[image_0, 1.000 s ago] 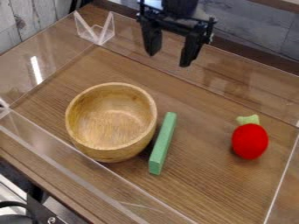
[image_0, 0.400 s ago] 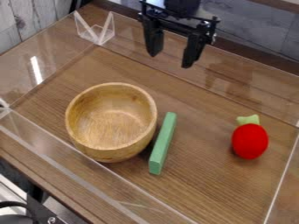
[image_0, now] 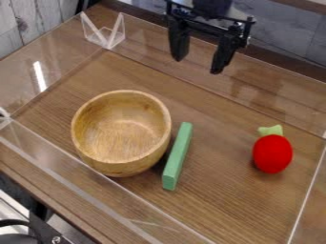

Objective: Move the red fruit to the right

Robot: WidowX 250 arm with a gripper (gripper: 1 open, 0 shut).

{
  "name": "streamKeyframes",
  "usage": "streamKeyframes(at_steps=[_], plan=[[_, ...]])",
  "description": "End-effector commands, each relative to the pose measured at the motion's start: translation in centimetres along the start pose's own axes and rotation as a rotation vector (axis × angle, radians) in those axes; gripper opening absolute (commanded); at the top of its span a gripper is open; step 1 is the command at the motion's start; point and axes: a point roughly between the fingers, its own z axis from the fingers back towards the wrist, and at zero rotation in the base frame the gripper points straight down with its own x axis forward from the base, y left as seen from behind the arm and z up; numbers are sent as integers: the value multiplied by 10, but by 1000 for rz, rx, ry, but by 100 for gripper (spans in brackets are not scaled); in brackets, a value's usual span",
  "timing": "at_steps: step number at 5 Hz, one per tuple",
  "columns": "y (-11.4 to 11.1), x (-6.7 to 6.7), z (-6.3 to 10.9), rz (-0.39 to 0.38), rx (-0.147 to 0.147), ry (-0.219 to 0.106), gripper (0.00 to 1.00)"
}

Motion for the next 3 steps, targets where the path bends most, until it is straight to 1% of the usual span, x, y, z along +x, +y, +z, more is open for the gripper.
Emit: streamKeyframes(at_steps=[1, 2, 3], plan=[[10, 5, 17, 51, 7, -71, 100], [11, 4, 9, 82, 16, -53, 100], [7, 0, 2, 100, 16, -48, 100]])
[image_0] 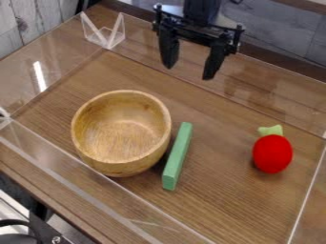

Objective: Move the red fruit to the right

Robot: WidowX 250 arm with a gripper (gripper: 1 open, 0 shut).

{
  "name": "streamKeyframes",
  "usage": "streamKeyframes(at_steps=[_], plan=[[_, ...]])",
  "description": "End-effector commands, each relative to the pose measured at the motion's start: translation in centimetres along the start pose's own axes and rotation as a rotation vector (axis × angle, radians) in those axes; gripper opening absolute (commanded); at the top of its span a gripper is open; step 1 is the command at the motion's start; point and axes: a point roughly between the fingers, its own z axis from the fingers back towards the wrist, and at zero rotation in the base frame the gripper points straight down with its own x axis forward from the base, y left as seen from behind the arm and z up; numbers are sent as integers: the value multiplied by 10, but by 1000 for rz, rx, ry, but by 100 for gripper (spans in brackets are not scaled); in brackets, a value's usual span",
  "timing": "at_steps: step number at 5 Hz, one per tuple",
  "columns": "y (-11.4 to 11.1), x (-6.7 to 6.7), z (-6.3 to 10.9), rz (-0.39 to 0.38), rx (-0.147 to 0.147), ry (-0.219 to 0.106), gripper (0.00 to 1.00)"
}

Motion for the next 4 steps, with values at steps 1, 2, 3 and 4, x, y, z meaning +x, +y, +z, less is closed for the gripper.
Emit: streamKeyframes(at_steps=[1, 2, 3, 4], plan=[[-4, 1, 25, -48, -5, -48, 100], [-4, 3, 33, -78, -7, -55, 100], [2, 15, 20, -35, -2, -46, 100], [13, 9, 20, -11, 1, -38, 100]])
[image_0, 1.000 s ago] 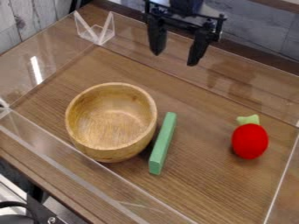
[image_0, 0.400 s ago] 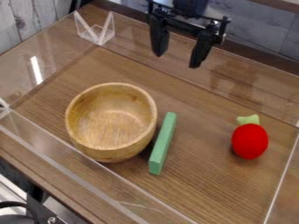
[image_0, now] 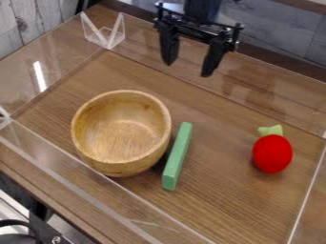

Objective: Move the red fruit to the right

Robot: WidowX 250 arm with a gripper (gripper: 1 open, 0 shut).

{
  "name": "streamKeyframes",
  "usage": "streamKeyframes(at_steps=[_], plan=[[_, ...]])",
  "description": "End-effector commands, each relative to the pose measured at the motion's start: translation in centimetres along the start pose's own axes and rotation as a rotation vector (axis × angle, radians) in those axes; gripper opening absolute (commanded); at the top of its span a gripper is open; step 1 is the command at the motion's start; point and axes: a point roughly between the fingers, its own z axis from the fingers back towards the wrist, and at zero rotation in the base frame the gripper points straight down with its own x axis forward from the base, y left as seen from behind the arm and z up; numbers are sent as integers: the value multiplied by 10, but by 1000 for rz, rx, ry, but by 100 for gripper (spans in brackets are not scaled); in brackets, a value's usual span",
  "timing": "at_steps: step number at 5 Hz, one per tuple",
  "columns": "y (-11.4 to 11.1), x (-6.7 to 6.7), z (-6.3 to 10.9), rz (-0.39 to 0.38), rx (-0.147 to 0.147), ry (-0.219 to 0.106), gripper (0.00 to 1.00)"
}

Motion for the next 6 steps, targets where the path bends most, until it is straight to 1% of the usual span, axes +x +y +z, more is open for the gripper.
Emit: streamKeyframes(at_steps=[1, 2, 3, 4, 5, 6], plan=[[21, -5, 26, 33, -6, -87, 100], [57, 10, 27, -52, 4, -127, 100], [89, 25, 26, -142, 7, -164, 100], [101, 34, 26, -121, 0, -181, 100], [98, 37, 26, -113, -14, -197, 100], [85, 42, 28, -144, -26, -212, 100]])
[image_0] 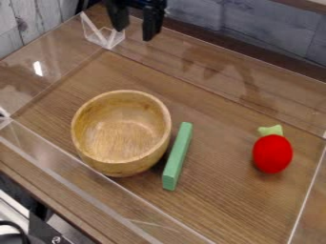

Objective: Move the red fruit to the right

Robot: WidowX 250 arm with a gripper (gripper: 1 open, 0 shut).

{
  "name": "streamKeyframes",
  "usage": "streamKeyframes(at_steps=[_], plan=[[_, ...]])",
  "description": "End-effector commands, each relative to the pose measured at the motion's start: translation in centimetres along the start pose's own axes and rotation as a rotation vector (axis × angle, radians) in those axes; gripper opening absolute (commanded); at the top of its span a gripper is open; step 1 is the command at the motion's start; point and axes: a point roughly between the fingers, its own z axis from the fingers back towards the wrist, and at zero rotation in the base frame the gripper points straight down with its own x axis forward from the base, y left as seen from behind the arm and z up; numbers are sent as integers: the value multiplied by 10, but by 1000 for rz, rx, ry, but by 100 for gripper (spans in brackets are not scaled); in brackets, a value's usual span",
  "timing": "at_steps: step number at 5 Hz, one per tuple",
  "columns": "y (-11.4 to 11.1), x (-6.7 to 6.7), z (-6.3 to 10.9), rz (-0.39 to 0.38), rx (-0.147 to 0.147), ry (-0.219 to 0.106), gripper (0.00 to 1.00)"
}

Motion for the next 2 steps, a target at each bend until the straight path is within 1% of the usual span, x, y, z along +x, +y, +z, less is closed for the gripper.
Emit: streamKeyframes(at_steps=[1, 2], plan=[[-6, 16, 20, -13, 9, -83, 100], [-8, 7, 12, 17, 7, -83, 100]])
